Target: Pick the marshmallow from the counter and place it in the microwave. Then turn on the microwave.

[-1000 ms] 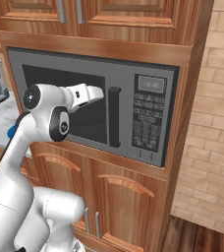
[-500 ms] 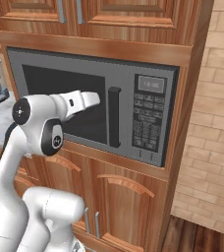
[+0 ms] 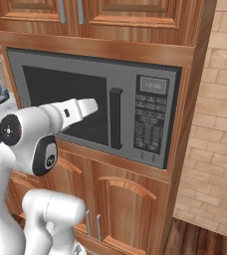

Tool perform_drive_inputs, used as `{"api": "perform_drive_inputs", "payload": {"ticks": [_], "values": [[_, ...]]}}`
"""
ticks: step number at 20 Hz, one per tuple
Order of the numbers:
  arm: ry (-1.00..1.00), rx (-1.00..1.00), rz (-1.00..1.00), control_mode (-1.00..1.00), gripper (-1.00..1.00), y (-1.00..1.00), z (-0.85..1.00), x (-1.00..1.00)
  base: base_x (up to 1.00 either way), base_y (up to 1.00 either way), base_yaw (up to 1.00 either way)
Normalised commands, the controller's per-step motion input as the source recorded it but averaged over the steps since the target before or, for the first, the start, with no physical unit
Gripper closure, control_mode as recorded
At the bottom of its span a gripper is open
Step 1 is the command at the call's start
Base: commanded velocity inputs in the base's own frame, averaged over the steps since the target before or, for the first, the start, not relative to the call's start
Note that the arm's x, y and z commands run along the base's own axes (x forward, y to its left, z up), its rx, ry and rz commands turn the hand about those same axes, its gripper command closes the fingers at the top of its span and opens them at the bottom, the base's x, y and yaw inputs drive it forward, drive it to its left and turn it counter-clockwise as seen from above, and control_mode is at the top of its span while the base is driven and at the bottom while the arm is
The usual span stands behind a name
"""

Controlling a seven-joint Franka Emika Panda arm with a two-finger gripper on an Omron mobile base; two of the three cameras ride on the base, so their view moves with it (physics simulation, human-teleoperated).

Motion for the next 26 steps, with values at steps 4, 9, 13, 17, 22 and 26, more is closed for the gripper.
{"api": "perform_drive_inputs", "payload": {"ticks": [4,9,13,17,22,26], "values": [[0.00,0.00,0.05,-1.00,1.00,-0.03,0.21,-0.43,0.00,0.00,0.00],[-0.02,0.00,0.03,-1.00,1.00,-0.05,0.15,-0.31,0.00,0.00,0.00],[0.00,0.03,0.01,-1.00,1.00,-0.10,0.06,-0.26,0.00,0.00,0.00],[0.01,0.09,0.01,-1.00,1.00,-0.07,0.00,-0.08,0.00,0.00,0.00],[0.00,0.12,0.01,-1.00,1.00,-0.13,-0.02,0.00,0.00,0.00,0.00],[0.00,0.21,-0.01,-1.00,1.00,-0.14,-0.12,0.00,0.00,0.00,0.00]]}}
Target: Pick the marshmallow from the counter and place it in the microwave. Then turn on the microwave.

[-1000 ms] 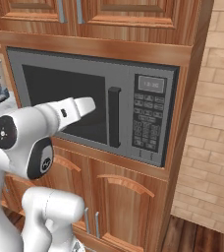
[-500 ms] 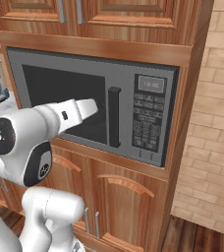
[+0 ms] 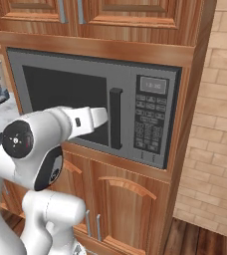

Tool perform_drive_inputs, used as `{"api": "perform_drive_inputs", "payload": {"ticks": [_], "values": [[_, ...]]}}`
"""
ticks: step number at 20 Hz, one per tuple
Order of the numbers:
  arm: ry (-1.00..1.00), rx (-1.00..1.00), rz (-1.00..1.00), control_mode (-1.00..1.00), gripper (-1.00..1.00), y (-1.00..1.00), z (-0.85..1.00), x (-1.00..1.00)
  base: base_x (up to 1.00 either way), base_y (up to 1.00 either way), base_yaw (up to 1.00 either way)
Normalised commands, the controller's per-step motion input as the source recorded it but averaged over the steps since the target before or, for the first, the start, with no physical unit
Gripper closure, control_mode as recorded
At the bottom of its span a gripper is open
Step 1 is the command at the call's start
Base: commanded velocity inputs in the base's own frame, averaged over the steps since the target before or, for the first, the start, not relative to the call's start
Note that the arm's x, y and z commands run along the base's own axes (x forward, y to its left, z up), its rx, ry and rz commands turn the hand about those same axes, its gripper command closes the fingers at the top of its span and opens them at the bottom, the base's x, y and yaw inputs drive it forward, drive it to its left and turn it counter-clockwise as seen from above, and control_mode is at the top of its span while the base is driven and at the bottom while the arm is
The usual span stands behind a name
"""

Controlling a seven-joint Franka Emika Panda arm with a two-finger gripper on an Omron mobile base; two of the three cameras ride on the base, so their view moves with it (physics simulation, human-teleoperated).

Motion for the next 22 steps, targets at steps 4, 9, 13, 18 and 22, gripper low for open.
{"api": "perform_drive_inputs", "payload": {"ticks": [4,9,13,18,22], "values": [[0.00,0.23,-0.03,-1.00,1.00,-0.09,-0.17,0.00,0.00,0.00,0.00],[-0.01,0.21,-0.06,-1.00,1.00,-0.05,-0.12,-0.05,0.00,0.00,0.00],[-0.06,0.18,-0.12,-1.00,1.00,-0.06,0.00,-0.17,0.00,0.00,0.00],[-0.04,0.20,-0.14,-1.00,1.00,-0.08,0.00,-0.12,0.00,0.00,0.00],[-0.01,0.22,-0.13,-1.00,1.00,-0.05,0.00,-0.04,0.00,0.00,0.00]]}}
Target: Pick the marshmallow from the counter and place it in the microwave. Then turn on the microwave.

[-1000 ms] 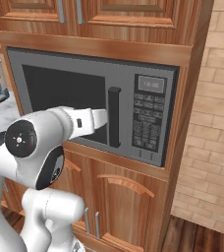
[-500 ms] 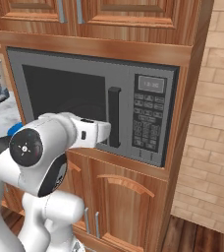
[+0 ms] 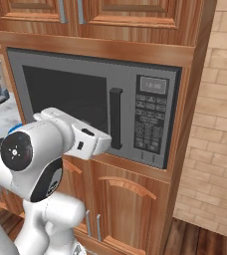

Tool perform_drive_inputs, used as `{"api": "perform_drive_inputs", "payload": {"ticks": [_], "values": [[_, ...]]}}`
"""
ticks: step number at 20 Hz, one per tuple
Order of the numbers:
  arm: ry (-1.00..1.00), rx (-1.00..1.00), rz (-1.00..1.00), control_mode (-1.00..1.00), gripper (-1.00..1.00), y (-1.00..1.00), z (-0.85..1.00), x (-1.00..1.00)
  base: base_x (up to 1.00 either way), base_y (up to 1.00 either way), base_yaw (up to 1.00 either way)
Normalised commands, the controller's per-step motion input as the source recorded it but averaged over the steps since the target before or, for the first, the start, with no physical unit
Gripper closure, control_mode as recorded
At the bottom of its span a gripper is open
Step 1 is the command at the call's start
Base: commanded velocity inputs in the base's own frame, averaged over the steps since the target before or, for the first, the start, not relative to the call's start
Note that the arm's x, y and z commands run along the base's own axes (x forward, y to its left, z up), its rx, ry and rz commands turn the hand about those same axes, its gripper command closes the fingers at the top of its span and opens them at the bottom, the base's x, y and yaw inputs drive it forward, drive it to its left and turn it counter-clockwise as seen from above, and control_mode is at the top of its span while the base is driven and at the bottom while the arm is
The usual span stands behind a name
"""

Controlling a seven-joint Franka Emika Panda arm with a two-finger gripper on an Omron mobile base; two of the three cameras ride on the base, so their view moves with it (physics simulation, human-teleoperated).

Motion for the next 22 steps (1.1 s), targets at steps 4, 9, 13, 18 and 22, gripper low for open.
{"api": "perform_drive_inputs", "payload": {"ticks": [4,9,13,18,22], "values": [[0.00,0.22,-0.11,-1.00,1.00,-0.07,-0.10,-0.01,0.00,0.00,0.00],[-0.03,0.22,-0.09,-1.00,1.00,-0.14,-0.22,-0.04,0.00,0.00,0.00],[-0.05,0.21,-0.09,-1.00,1.00,-0.16,-0.29,-0.04,0.00,0.00,0.00],[-0.06,0.20,-0.09,-1.00,1.00,-0.13,-0.17,-0.09,0.00,0.00,0.00],[-0.08,0.20,-0.10,-1.00,1.00,-0.13,-0.12,-0.12,0.00,0.00,0.00]]}}
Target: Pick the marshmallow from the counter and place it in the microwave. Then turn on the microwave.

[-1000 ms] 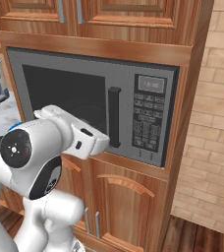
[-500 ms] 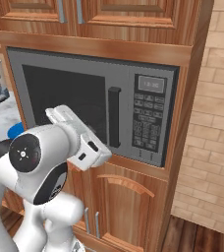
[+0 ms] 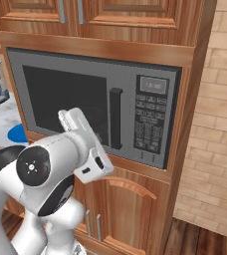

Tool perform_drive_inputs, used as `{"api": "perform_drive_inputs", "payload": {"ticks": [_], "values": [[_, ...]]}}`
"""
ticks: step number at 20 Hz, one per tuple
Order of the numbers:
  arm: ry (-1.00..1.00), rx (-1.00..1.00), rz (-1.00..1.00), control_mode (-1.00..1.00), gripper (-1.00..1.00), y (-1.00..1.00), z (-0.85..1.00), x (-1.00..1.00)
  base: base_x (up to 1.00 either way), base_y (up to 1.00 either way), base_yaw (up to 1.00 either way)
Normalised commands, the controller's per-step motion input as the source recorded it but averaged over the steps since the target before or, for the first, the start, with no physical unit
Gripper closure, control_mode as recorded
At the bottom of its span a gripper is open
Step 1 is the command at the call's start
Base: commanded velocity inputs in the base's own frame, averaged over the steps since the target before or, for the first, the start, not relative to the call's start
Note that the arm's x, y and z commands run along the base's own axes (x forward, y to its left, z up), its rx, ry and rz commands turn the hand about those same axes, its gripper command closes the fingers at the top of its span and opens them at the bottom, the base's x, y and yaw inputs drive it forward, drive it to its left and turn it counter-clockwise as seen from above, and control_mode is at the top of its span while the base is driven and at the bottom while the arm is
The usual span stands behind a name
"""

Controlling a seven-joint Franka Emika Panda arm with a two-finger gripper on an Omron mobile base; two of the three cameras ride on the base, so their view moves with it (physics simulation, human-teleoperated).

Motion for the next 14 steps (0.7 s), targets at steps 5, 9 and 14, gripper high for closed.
{"api": "perform_drive_inputs", "payload": {"ticks": [5,9,14], "values": [[-0.07,0.18,-0.08,-1.00,1.00,-0.07,-0.08,-0.10,0.00,0.00,0.00],[-0.10,0.17,-0.08,-1.00,1.00,-0.04,-0.03,-0.08,0.00,0.00,0.00],[-0.14,0.15,-0.04,-1.00,1.00,0.00,-0.01,-0.05,0.00,0.00,0.00]]}}
